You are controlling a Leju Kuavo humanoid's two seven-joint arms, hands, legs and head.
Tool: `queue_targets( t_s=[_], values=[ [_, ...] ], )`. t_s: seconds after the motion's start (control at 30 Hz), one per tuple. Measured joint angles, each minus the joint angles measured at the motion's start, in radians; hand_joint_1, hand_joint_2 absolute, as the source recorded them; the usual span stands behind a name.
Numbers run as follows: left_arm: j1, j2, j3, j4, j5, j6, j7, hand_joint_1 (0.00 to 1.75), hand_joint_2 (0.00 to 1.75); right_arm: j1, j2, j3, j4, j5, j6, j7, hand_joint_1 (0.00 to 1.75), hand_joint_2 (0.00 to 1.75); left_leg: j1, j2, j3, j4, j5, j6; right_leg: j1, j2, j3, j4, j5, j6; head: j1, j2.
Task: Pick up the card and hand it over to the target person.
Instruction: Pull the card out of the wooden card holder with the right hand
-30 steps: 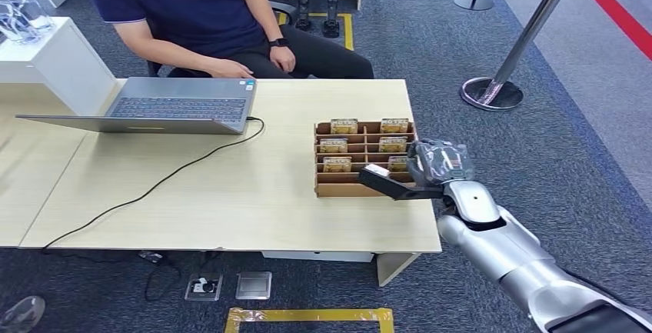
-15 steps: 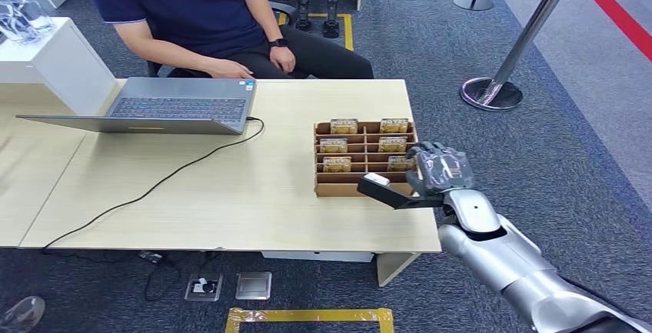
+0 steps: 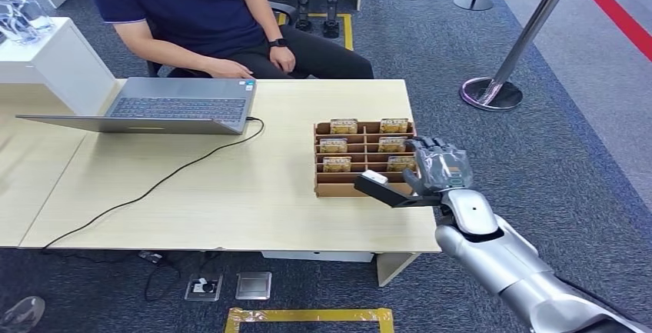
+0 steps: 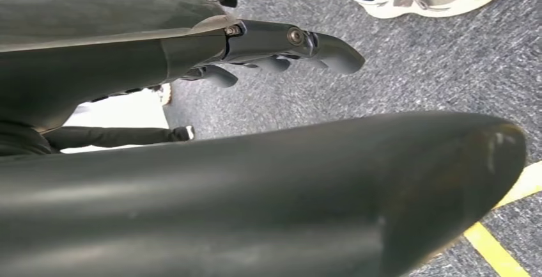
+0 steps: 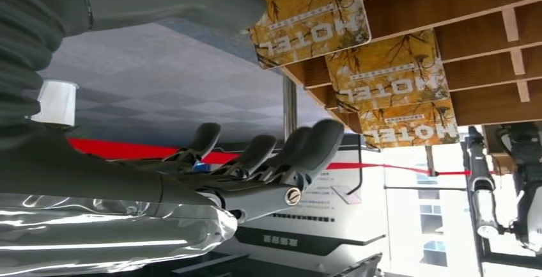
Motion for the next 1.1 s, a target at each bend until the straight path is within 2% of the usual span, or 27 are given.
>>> queue_targets(
  t_s=[0.13, 0.37, 0.47, 0.57, 0.63, 0.83, 1.1],
  values=[
    [-0.003, -0.002, -0.001, -0.001, -0.001, 0.000, 0.003, 0.00, 0.00, -0.001, 0.007, -0.011, -0.009, 0.005, 0.002, 0.000, 0.44, 1.75, 0.000, 0.000, 0.000, 0.000, 0.000, 0.000, 0.000, 0.000, 0.000, 0.000, 0.000, 0.000, 0.000, 0.000],
    [-0.010, -0.006, -0.013, -0.001, -0.011, -0.004, 0.008, 0.00, 0.00, -0.001, 0.031, -0.022, 0.010, 0.030, 0.018, 0.006, 0.52, 1.75, 0.000, 0.000, 0.000, -0.001, 0.001, 0.000, 0.000, 0.000, 0.000, -0.001, 0.001, 0.000, 0.000, 0.000],
    [-0.012, -0.007, -0.021, 0.000, -0.019, -0.009, 0.014, 0.00, 0.00, -0.018, 0.058, -0.023, 0.055, 0.050, 0.025, 0.008, 0.65, 1.75, 0.000, 0.001, 0.000, -0.001, 0.001, 0.000, 0.000, 0.001, -0.001, -0.001, 0.001, 0.000, 0.000, 0.000],
    [-0.014, -0.010, -0.026, 0.000, -0.022, -0.007, 0.020, 0.00, 0.00, -0.048, 0.089, -0.025, 0.111, 0.070, 0.017, 0.011, 0.90, 1.75, 0.000, 0.000, 0.000, 0.000, 0.000, 0.000, 0.000, 0.000, 0.000, 0.000, 0.000, 0.000, 0.000, 0.000],
    [-0.015, -0.012, -0.026, 0.000, -0.021, -0.005, 0.021, 0.00, 0.00, -0.065, 0.102, -0.026, 0.139, 0.074, 0.010, 0.010, 0.98, 1.75, 0.000, 0.000, 0.000, 0.000, 0.000, 0.000, 0.000, 0.000, 0.000, 0.000, 0.000, 0.000, 0.000, 0.000],
    [-0.017, -0.014, -0.025, 0.001, -0.018, -0.002, 0.022, 0.00, 0.00, -0.092, 0.118, -0.030, 0.181, 0.073, 0.006, 0.005, 0.87, 1.75, 0.000, 0.000, 0.000, 0.000, 0.000, 0.000, 0.000, 0.000, 0.000, 0.000, 0.000, 0.000, 0.000, 0.000],
    [-0.020, -0.020, -0.033, 0.002, -0.025, -0.006, 0.024, 0.00, 0.00, -0.103, 0.144, -0.038, 0.217, 0.081, 0.000, 0.021, 0.88, 1.75, 0.000, 0.000, -0.001, -0.001, 0.001, 0.000, 0.000, 0.000, -0.001, -0.001, 0.001, 0.000, 0.000, 0.000]
  ],
)
